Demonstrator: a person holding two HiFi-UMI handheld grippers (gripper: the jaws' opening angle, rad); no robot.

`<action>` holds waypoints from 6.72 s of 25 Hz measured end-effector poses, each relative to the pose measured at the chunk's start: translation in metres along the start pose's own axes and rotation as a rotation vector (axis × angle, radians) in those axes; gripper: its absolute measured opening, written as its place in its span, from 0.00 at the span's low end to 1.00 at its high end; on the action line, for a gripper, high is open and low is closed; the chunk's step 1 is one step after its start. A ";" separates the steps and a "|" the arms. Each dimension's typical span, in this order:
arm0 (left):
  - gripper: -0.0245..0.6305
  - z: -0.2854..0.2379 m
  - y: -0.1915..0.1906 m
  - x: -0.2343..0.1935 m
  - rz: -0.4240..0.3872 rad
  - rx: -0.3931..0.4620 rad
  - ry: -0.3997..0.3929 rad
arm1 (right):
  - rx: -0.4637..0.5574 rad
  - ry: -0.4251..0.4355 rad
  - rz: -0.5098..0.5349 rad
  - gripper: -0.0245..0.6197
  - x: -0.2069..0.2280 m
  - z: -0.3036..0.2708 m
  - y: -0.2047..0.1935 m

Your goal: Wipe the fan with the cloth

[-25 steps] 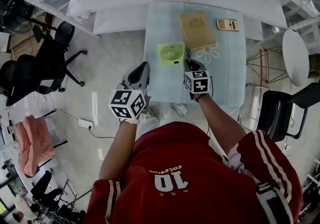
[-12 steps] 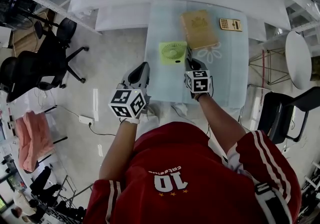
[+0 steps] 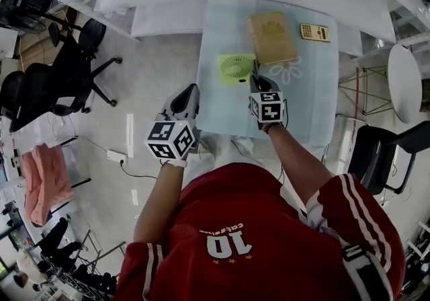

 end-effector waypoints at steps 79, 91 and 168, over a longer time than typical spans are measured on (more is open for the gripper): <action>0.04 0.065 -0.011 -0.060 0.091 0.064 0.179 | -0.052 0.184 0.164 0.07 -0.100 -0.044 0.017; 0.04 0.059 -0.008 -0.048 0.075 0.058 0.115 | -0.045 0.143 0.142 0.07 -0.094 -0.020 0.010; 0.04 -0.010 -0.031 -0.016 0.055 -0.072 0.016 | -0.158 0.030 0.046 0.07 -0.010 -0.033 -0.035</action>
Point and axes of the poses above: the fingertips, and each gripper's own axes: z backward along the fingers, x to its right, y out of its top, the point moved 9 cm from there along z, backward along the fingers, and after that the axes turned 5 degrees about -x, right-handed, at the moved point
